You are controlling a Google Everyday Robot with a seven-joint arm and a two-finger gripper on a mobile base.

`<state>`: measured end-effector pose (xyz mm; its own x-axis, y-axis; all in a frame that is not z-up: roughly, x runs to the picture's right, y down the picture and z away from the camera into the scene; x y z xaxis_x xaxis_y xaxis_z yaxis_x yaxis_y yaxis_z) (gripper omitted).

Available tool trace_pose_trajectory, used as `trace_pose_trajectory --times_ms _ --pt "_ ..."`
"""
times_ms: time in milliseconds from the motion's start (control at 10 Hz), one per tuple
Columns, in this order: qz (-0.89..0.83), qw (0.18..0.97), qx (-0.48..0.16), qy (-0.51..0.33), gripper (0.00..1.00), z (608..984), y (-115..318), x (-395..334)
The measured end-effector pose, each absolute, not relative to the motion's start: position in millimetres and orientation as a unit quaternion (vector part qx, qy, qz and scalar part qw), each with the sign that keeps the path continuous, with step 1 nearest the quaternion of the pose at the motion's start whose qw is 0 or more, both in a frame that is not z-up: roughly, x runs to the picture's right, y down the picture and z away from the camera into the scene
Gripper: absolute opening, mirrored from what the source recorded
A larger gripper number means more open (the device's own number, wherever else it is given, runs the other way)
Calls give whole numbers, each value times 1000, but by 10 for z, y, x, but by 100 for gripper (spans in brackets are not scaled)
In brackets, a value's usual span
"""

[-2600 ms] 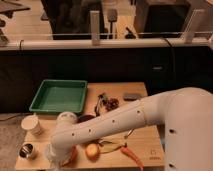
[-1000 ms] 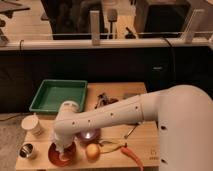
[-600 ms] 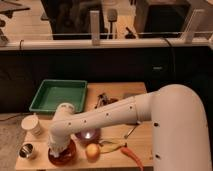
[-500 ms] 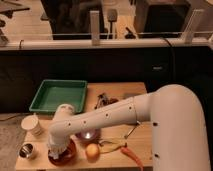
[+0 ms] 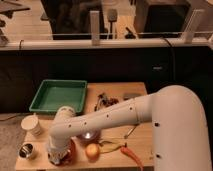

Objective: Wipe red bowl with towel

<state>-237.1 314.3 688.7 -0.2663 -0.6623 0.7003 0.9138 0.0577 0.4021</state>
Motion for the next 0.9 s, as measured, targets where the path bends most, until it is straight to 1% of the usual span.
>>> trace_pose_trajectory --times_ms 200,700,900 --pt "-665 599 -160 -417 0 6862 3106 -2216" --pt "-654 625 -135 -403 0 6848 2980 -2116" --pt "-655 624 -135 -404 0 6842 2985 -2128"
